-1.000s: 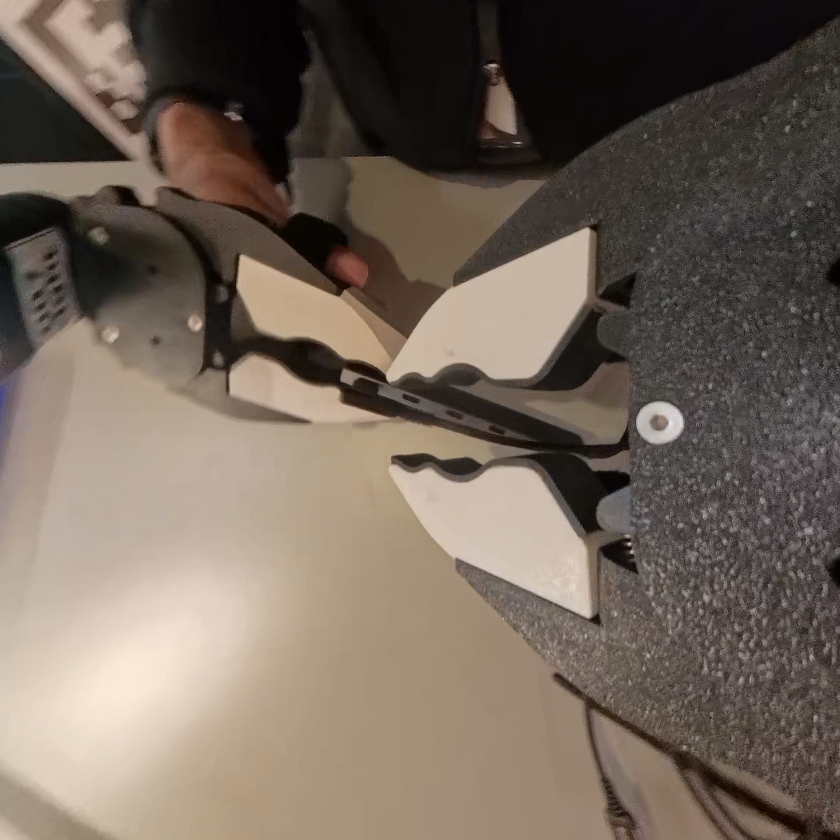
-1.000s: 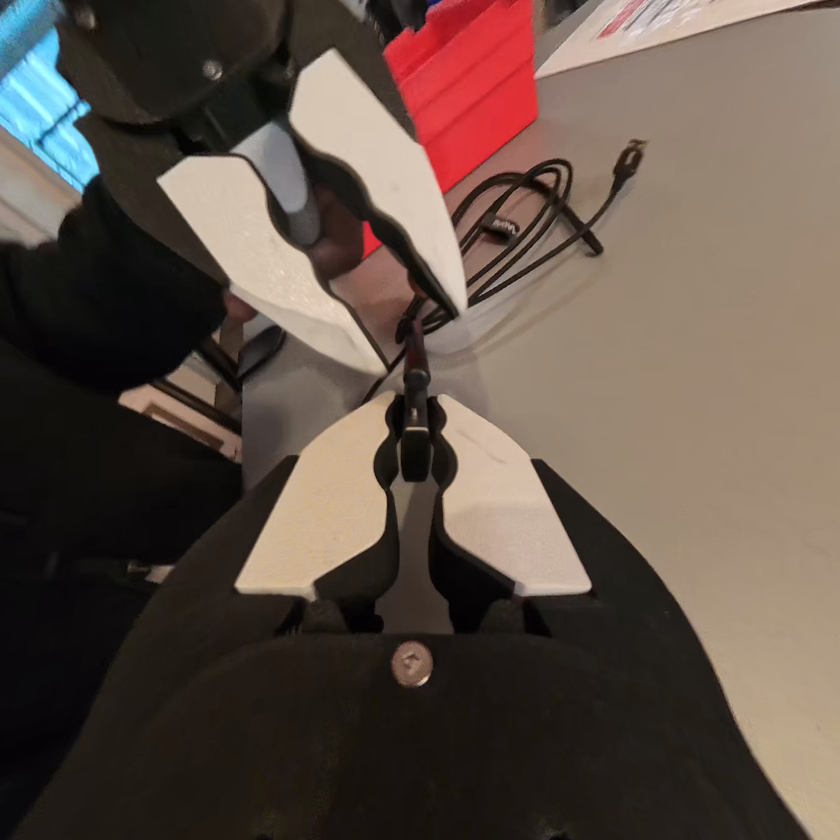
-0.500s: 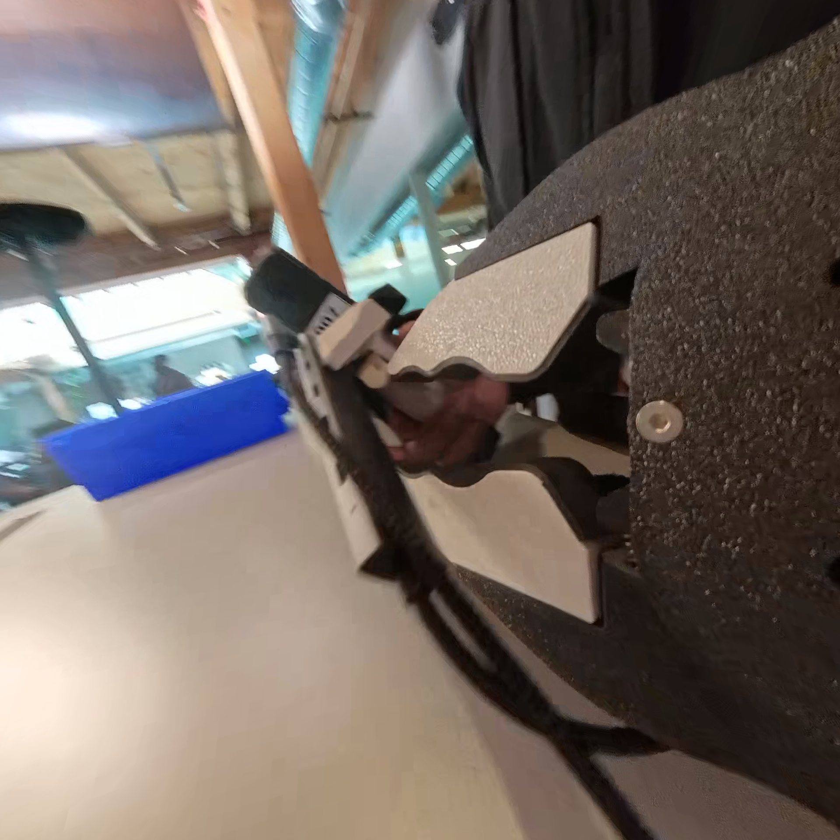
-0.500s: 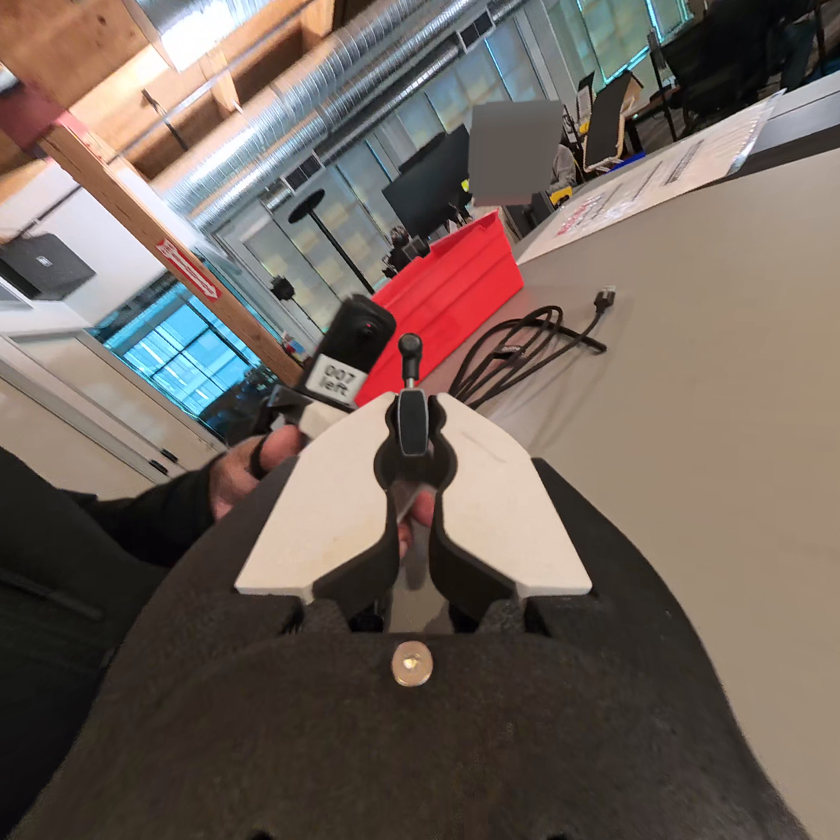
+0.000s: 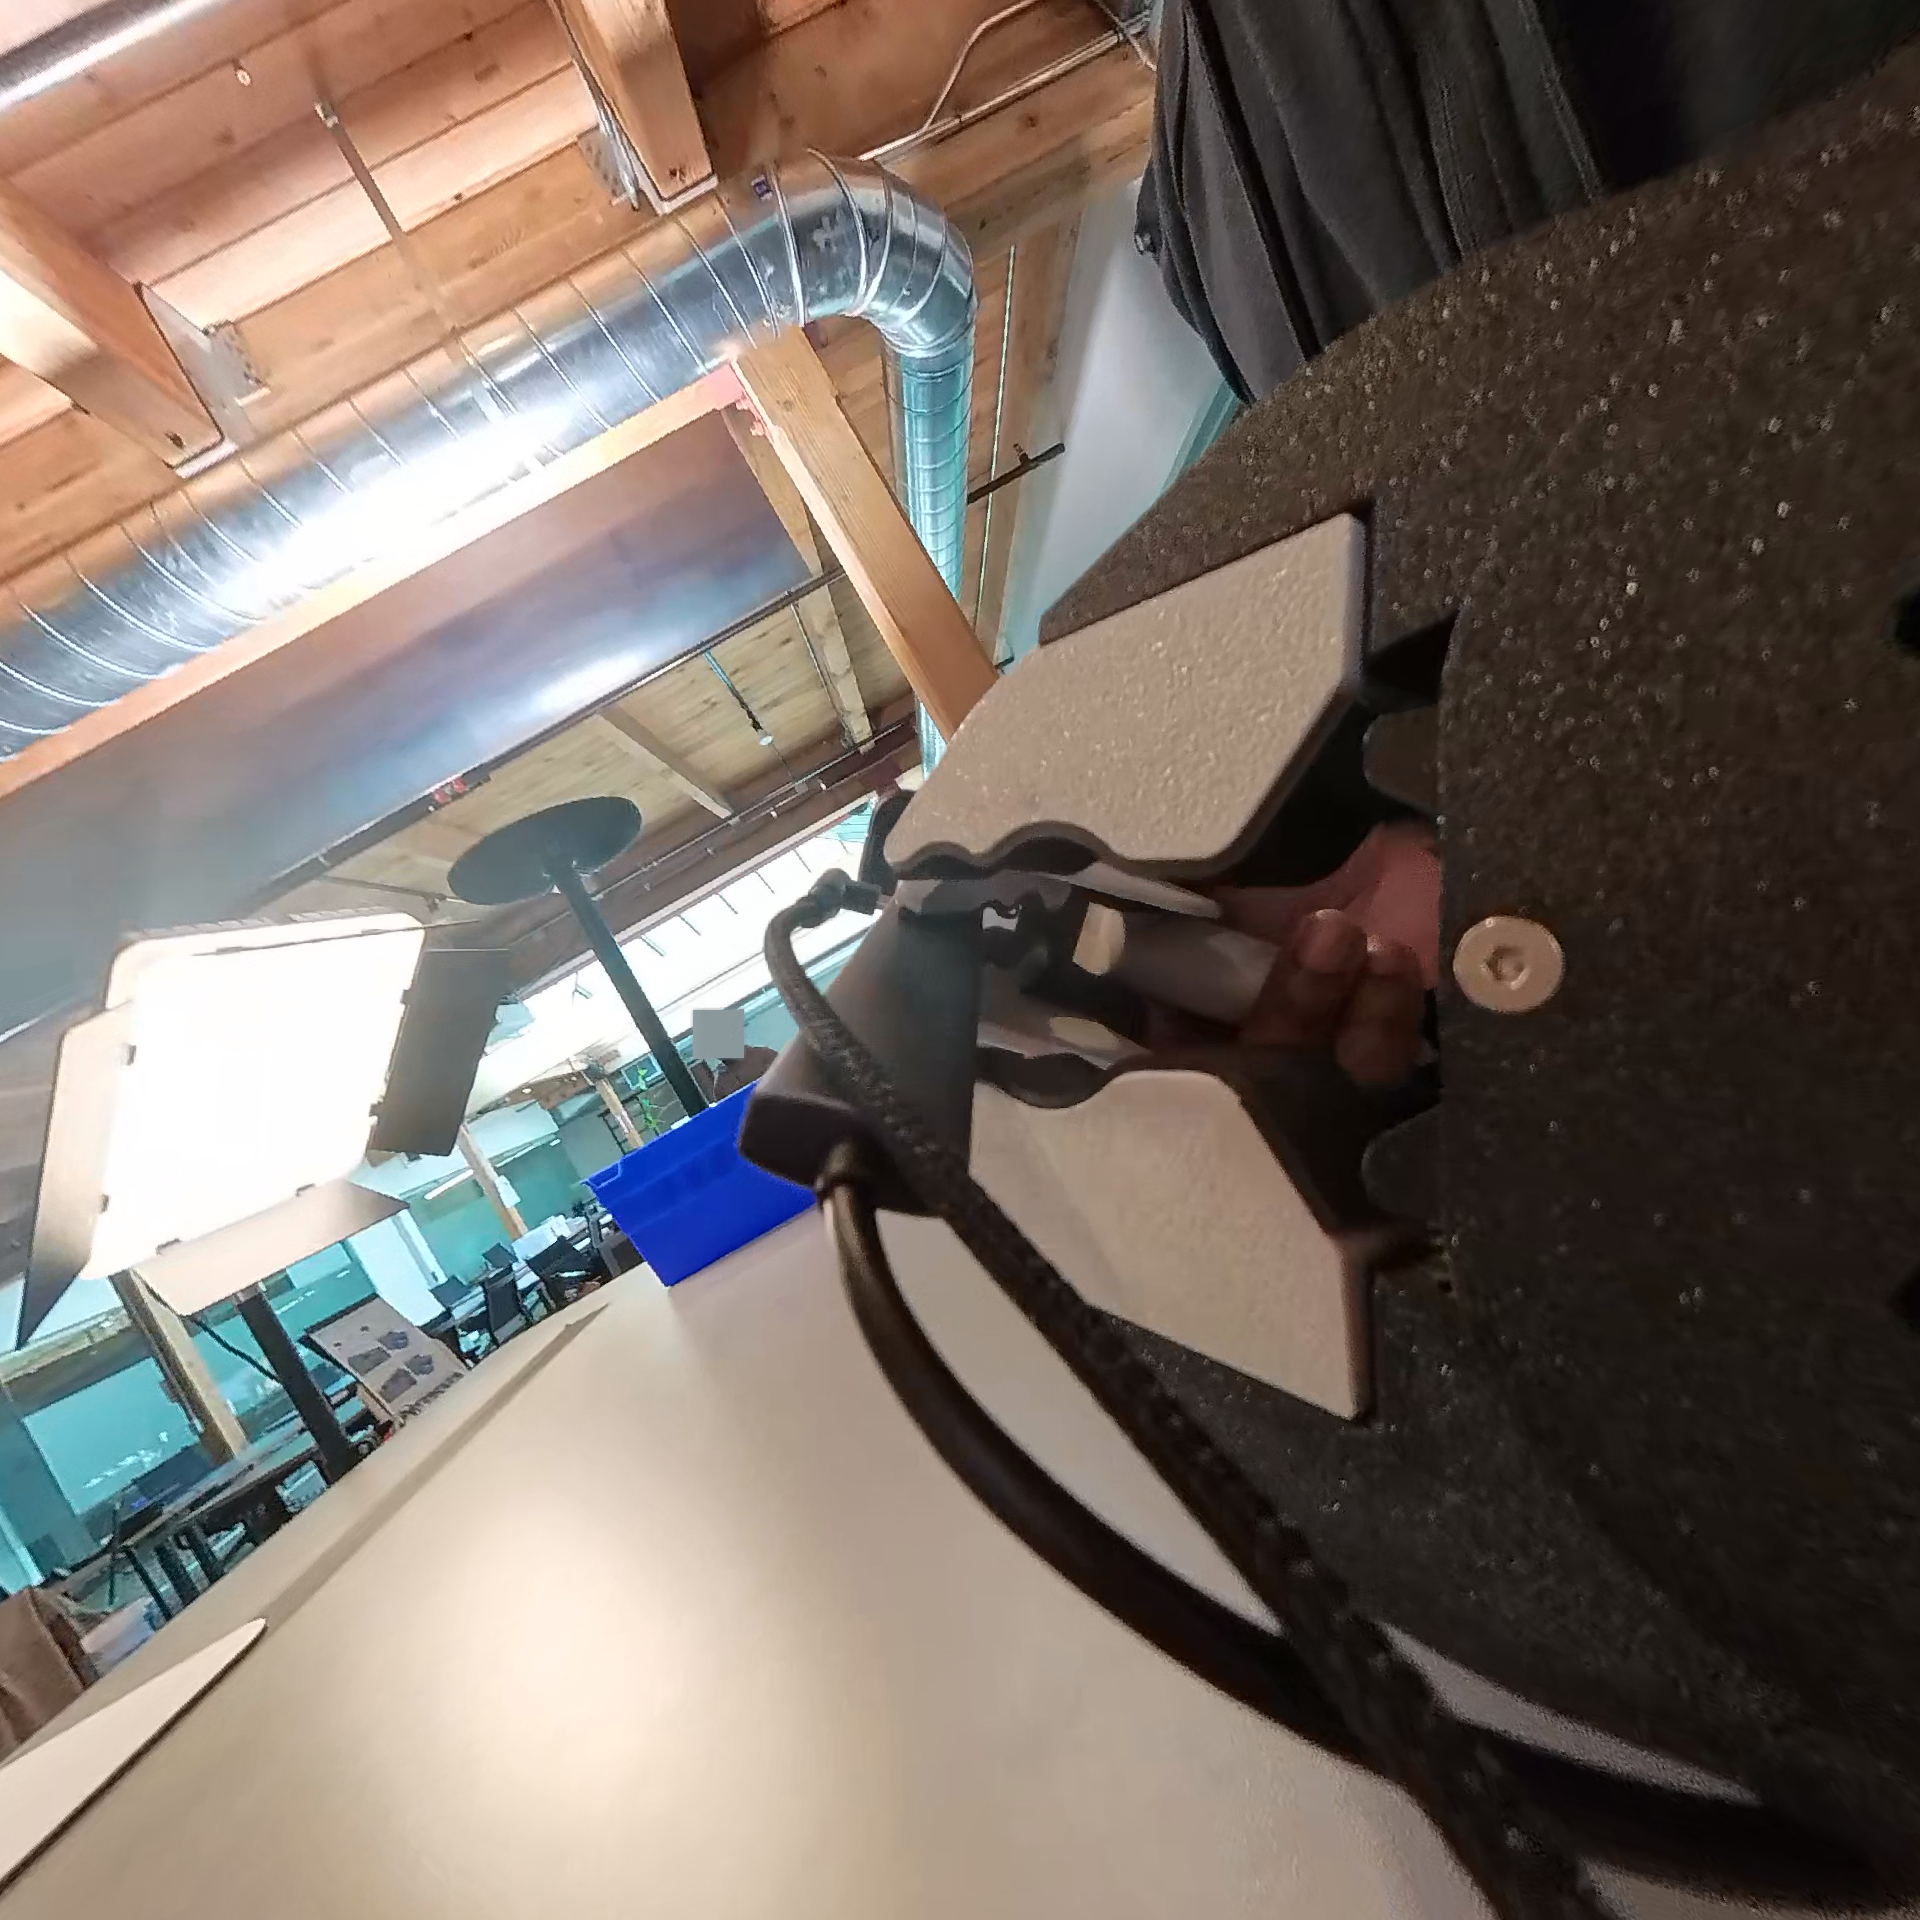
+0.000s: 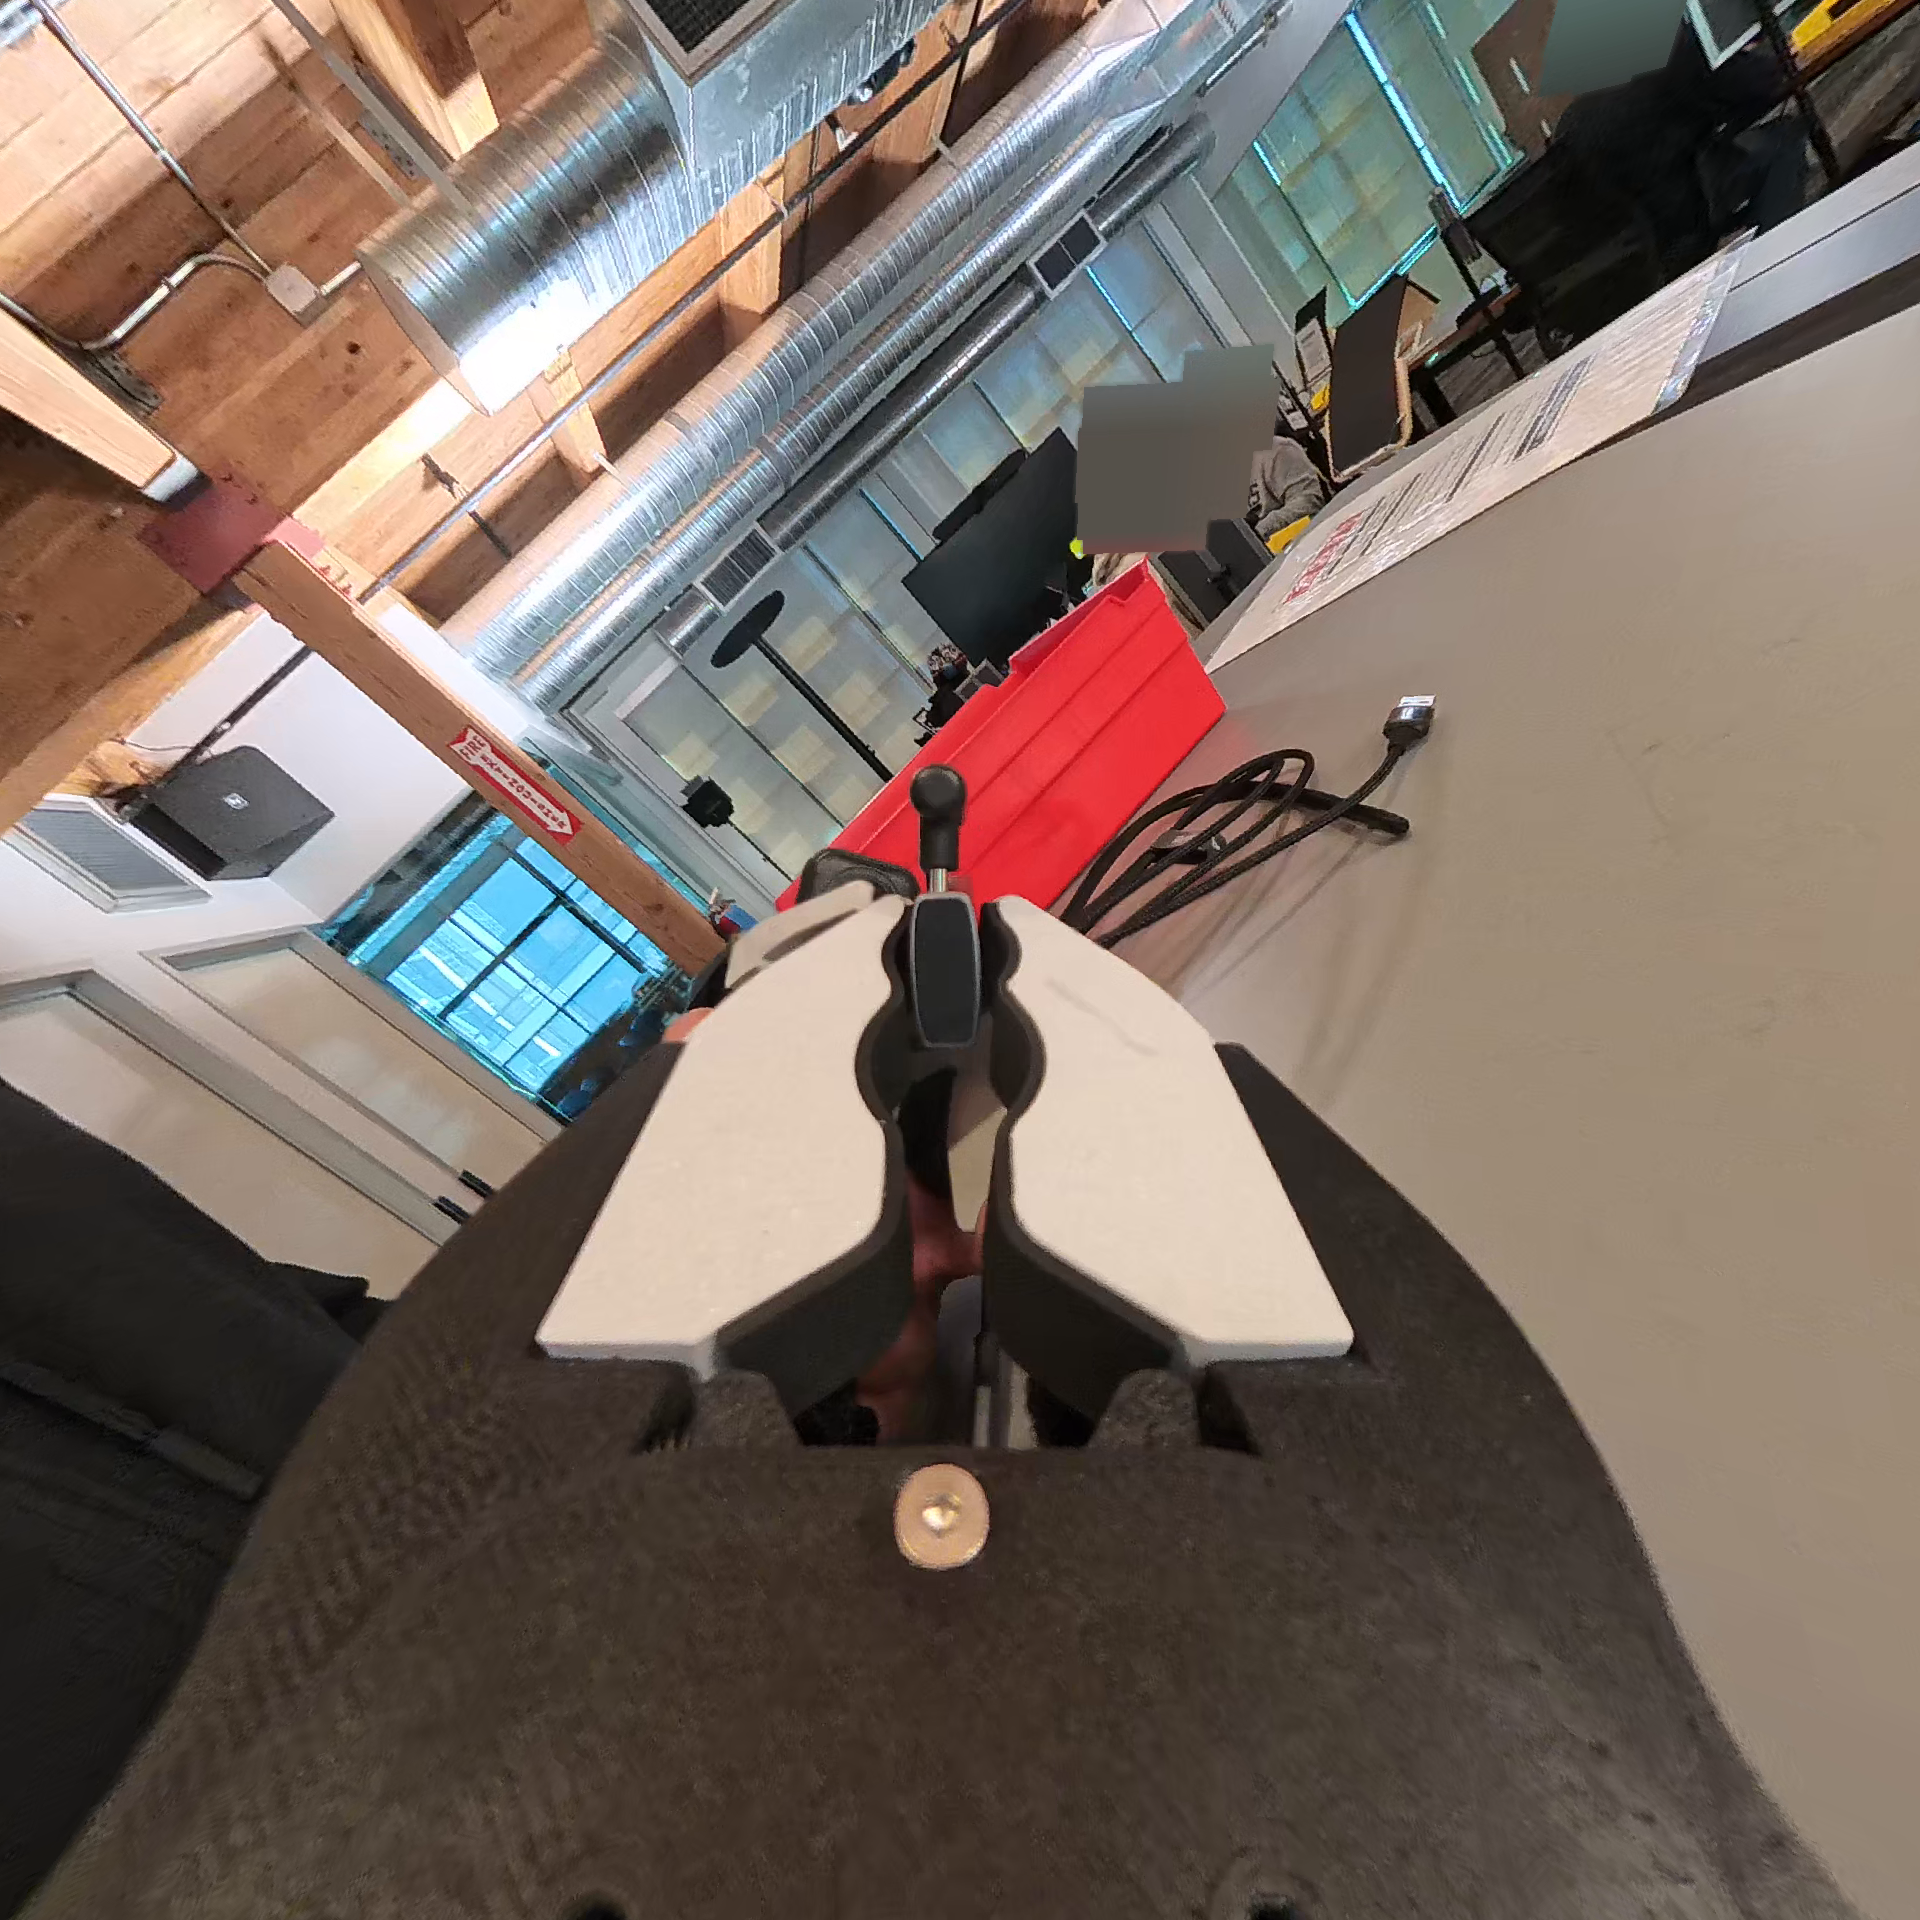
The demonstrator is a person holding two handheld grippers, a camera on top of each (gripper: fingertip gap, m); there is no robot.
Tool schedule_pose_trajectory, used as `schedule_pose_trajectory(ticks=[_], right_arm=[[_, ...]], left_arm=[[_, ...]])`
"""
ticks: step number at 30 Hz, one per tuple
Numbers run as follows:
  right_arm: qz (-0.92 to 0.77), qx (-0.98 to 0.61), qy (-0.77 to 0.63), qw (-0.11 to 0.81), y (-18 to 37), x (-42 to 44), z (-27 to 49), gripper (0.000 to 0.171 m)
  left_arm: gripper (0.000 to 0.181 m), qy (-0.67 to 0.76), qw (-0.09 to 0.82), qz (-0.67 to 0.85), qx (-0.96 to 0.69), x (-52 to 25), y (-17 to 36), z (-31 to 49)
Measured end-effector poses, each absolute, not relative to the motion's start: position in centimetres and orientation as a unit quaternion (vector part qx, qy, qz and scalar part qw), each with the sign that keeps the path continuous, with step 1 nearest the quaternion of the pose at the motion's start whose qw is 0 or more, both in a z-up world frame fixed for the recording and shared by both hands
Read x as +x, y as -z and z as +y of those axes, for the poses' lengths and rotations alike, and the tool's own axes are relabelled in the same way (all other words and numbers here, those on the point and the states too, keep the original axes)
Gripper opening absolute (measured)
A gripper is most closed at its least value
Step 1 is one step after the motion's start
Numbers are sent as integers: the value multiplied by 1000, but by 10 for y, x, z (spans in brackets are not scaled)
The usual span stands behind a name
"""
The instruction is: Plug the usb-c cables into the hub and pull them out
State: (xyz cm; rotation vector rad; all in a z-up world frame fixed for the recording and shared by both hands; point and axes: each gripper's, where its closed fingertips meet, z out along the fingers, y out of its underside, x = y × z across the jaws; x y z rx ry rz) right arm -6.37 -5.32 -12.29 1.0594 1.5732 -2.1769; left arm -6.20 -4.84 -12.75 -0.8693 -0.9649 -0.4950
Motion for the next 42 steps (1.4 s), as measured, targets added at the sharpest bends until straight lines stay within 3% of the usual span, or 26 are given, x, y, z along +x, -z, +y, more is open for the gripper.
schedule_pose_trajectory(ticks=[5, 11, 16, 23, 27, 31, 42], right_arm=[[544, 359, 750, 111, 124, -57, -59, 10], [568, 360, 737, 60, 127, -51, -60, 15], [654, 318, 678, -107, 132, -55, -43, 36], [773, 81, 564, -278, 137, -45, -48, 76], [785, 25, 528, -322, 137, -48, -55, 71], [769, 24, 530, -357, 129, -55, -57, 45], [775, 26, 517, -363, 133, -61, -55, 43]], left_arm=[[16, 217, 782, -449, -375, -64, 124, -57], [13, 202, 787, -444, -379, -62, 123, -61], [12, 163, 778, -463, -392, -69, 125, -76], [12, 177, 748, -448, -457, -60, 129, -69], [12, 214, 751, -439, -445, -57, 125, -67], [11, 241, 761, -443, -408, -58, 122, -72], [11, 252, 762, -471, -367, -64, 128, -71]])
